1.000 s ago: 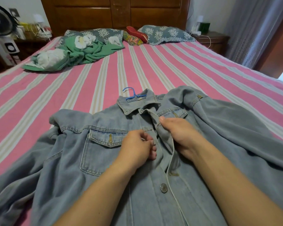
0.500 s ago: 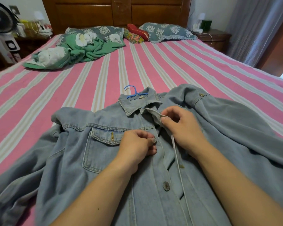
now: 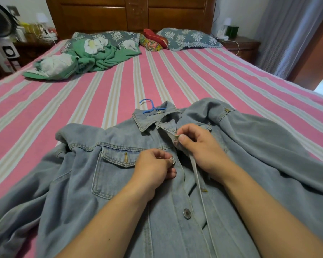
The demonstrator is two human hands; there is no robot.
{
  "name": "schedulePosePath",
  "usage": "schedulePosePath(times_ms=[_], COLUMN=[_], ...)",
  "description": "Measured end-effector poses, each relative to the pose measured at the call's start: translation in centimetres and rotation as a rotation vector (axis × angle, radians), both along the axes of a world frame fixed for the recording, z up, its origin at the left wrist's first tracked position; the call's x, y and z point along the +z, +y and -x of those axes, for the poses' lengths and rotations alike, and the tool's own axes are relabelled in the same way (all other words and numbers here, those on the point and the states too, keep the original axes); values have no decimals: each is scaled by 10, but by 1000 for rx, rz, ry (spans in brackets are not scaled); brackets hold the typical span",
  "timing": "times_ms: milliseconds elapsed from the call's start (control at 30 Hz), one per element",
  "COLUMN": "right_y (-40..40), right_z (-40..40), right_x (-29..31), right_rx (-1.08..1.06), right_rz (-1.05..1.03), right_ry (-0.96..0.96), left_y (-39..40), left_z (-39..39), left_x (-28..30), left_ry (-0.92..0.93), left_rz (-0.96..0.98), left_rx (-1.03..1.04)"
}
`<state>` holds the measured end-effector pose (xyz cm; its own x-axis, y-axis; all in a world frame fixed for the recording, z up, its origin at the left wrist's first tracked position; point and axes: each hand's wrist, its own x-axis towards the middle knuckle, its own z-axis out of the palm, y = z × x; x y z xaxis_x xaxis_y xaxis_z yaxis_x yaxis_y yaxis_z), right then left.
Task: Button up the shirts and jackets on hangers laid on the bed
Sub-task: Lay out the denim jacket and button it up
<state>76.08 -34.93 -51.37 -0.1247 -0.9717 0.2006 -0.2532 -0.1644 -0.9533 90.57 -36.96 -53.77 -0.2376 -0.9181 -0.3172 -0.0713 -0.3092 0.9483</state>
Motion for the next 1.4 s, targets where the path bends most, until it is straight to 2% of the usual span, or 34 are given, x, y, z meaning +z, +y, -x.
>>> schedulePosePath(times_ms=[67, 100, 200, 267, 733, 933, 1033, 1167, 1267, 1400], right_y=[1, 2, 1, 0, -5, -2, 3, 15, 20, 23], right_z=[3, 5, 4, -2, -1, -2, -3, 1, 6, 2], right_x=[1, 1, -6, -8, -11, -10, -7, 2, 7, 8], right_rx=[33, 51, 8, -22, -65, -79, -45, 90, 152, 191], right_rz=[-28, -41, -80, -121, -154, -148, -195, -389, -557, -556], right_ry=[-63, -21, 413, 542, 537, 549, 464, 109, -193, -199], left_y=[0, -1, -1, -1, 1, 6, 4, 1, -1, -3], left_z=[-1, -1, -2, -2, 0, 4, 4, 0, -1, 0], left_x=[0, 0, 0, 1, 0, 1, 2, 4, 4, 5], left_ry=[6, 11, 31, 34, 37, -70, -17, 129, 94, 100], left_rz=[-2, -4, -11, -14, -27, 80, 20, -124, -148, -165], left_rx=[3, 6, 9, 8, 71, 106, 169, 180, 142, 110])
